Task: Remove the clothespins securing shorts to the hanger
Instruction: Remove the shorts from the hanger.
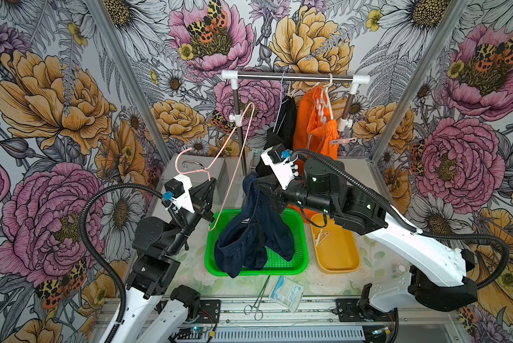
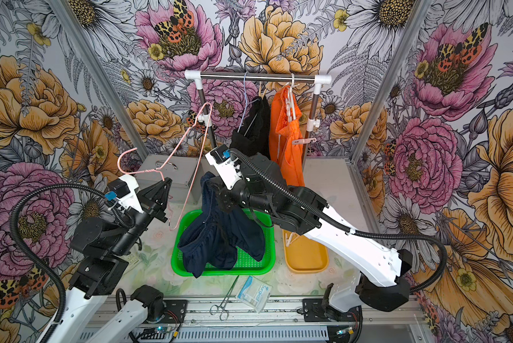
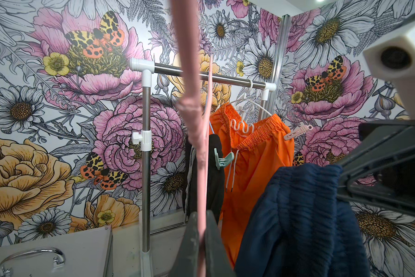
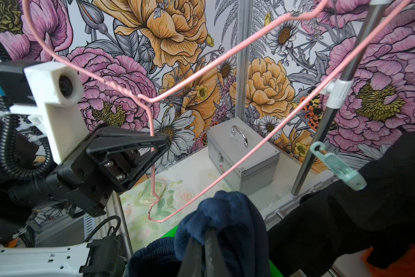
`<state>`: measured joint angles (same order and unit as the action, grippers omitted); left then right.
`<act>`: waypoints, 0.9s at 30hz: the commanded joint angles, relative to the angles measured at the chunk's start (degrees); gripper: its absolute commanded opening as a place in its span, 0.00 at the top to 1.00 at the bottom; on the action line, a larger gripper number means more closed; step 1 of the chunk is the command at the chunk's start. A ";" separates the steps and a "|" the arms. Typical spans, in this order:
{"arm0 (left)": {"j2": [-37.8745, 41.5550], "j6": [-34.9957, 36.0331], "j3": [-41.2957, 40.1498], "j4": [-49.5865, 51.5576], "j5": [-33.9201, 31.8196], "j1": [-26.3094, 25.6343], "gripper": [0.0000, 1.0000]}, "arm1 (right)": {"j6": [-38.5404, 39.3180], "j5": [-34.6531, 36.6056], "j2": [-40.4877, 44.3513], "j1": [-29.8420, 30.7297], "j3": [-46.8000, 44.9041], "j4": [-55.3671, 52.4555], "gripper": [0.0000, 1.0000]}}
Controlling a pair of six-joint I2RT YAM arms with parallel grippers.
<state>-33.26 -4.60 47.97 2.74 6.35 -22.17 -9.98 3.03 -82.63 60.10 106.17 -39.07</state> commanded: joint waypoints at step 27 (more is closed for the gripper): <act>5.98 1.10 0.90 11.47 -8.59 2.13 1.00 | 0.62 -4.82 -5.08 1.17 -6.30 6.23 1.00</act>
<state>-28.18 -4.49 47.97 8.93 2.48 -20.47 -7.27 3.09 -89.97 60.97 101.32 -38.79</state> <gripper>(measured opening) 0.059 0.049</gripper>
